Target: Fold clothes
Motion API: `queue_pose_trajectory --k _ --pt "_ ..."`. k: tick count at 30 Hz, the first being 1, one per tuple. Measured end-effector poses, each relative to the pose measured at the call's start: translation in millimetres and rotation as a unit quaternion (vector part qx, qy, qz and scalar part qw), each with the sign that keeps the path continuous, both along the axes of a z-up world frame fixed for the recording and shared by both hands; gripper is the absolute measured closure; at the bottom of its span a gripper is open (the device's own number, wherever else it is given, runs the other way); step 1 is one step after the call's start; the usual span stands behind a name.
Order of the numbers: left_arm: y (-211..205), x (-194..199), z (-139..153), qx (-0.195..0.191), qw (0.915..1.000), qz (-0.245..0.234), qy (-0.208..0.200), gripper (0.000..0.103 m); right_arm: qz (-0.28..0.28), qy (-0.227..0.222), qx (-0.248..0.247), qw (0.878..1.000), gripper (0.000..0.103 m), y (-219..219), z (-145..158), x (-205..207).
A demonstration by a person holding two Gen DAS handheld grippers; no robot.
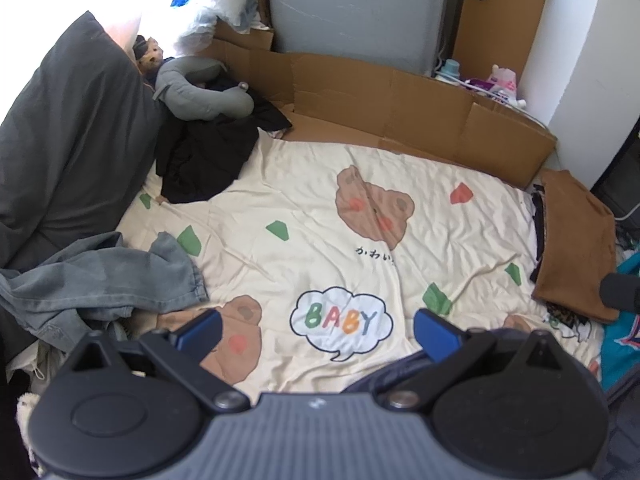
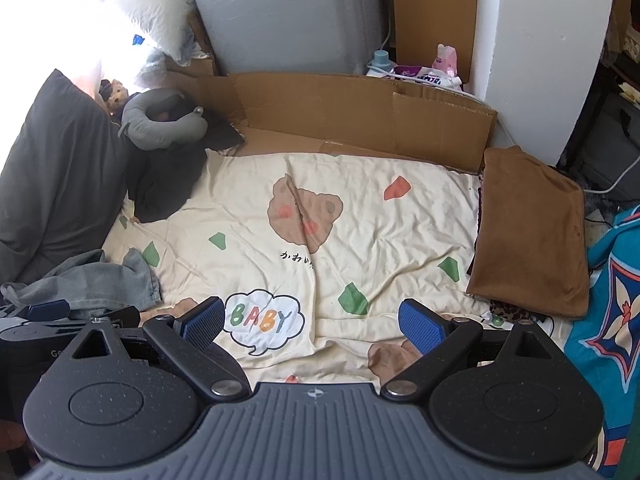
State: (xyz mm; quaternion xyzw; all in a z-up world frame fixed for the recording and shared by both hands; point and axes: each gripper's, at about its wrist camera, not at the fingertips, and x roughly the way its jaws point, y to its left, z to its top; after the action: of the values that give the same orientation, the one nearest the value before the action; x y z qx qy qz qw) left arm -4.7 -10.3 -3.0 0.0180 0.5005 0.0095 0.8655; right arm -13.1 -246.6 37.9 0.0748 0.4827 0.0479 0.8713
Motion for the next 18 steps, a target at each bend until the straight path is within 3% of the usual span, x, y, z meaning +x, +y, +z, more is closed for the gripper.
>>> queue_pose_trajectory --k 18 --pt "9.2 2.8 8.9 -0.008 1.0 0.004 0.003 0.0 0.004 0.012 -0.012 1.0 0.006 5.0 3.1 4.6"
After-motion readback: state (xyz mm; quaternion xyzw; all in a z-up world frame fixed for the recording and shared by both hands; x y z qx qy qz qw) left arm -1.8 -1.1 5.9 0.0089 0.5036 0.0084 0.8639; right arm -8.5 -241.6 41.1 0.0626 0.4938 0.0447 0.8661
